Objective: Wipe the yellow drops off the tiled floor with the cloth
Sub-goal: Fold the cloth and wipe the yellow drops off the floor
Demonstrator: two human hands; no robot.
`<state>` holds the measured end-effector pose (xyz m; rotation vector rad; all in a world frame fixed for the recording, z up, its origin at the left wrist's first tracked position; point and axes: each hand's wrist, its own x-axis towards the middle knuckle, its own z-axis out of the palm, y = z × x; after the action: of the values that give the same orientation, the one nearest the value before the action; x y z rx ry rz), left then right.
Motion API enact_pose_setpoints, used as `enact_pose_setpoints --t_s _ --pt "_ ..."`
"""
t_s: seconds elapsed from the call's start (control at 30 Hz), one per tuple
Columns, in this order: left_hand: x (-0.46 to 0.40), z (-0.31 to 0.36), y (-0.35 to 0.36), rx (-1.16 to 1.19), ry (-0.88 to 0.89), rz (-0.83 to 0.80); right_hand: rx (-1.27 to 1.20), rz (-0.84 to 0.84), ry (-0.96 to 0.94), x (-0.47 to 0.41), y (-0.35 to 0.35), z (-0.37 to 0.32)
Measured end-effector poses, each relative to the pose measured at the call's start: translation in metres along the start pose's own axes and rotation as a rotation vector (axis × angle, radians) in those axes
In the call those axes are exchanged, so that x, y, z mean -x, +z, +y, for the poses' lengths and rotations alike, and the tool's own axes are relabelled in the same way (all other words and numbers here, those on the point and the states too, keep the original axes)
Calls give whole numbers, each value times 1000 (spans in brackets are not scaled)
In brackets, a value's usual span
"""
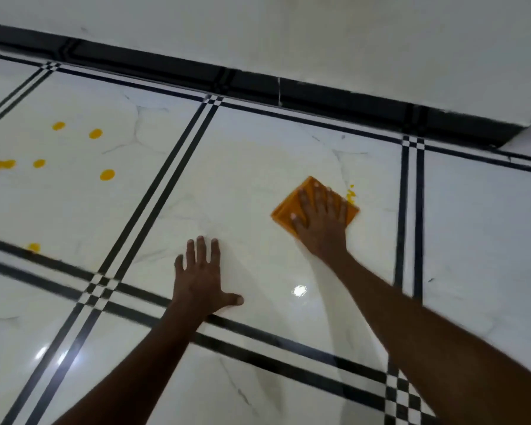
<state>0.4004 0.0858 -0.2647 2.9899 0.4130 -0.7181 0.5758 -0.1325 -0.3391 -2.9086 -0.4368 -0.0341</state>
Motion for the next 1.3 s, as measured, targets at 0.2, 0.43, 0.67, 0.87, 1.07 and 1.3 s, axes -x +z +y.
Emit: enact_pose_setpoints --t_s 0.2,0.43,0.67,0.87,1.07,1.3 --pt "-17 39 -8 -12 27 -66 -37 -114 -136 36 -11 -13" --pt "-26 45 -21 -179 3 -157 -41 -235 56 -91 -19 22" --pt "-24 26 -22 -13 65 -172 -84 10 376 34 -34 76" --pt "-19 33 -1 18 51 -62 -56 -4 17 41 -5 -38" --pt "-16 25 9 55 80 -11 -52 82 242 14 -13 53" --pt "-13 19 3 82 97 -18 -71 14 164 151 -14 -52"
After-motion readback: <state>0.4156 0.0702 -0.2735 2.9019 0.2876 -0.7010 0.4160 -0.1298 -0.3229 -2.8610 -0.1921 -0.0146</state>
